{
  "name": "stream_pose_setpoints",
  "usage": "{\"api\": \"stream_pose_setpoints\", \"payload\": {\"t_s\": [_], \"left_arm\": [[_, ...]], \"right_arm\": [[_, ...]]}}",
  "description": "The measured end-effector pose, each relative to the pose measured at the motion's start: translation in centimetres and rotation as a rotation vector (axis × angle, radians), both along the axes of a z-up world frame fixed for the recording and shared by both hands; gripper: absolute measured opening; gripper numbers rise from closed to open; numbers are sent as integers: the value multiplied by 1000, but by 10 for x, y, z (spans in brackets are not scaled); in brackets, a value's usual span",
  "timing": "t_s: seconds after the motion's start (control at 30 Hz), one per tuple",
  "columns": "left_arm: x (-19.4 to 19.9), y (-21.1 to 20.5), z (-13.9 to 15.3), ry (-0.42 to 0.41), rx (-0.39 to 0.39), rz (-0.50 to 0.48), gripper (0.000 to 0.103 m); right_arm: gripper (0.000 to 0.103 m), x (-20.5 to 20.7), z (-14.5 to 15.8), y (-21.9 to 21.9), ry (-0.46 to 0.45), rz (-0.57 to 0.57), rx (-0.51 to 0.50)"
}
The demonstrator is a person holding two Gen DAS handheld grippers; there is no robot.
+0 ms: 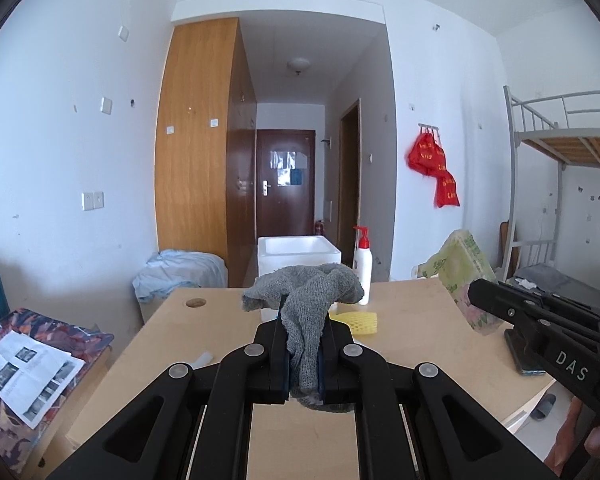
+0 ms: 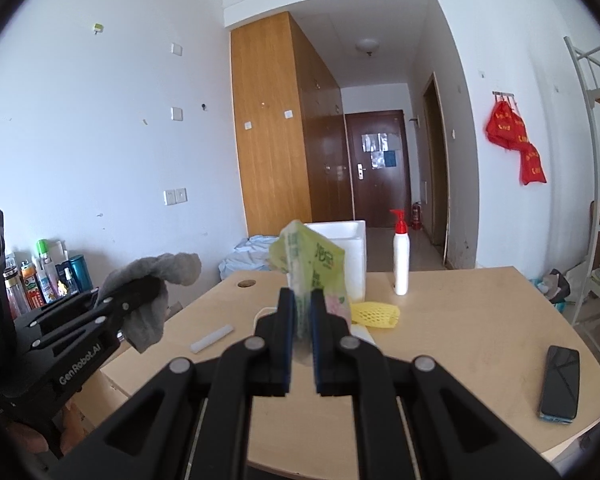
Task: Organize soft objects
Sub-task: 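Lift the grey sock with the left gripper while the right lifts the tissue pack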
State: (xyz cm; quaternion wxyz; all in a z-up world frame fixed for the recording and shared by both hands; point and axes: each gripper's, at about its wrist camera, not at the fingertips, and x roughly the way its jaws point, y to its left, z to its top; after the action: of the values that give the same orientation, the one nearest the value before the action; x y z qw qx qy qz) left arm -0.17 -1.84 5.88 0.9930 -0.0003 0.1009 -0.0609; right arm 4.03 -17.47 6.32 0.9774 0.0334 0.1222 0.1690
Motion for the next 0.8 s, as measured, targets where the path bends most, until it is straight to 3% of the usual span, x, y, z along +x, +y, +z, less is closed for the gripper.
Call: {"api": "stream_pose_setpoints", "payload": {"t_s": [0.8], "left_arm": [[10, 0, -3, 18, 0, 51, 9]], "right_arm": [[11, 7, -1, 7, 4, 7, 1]]}}
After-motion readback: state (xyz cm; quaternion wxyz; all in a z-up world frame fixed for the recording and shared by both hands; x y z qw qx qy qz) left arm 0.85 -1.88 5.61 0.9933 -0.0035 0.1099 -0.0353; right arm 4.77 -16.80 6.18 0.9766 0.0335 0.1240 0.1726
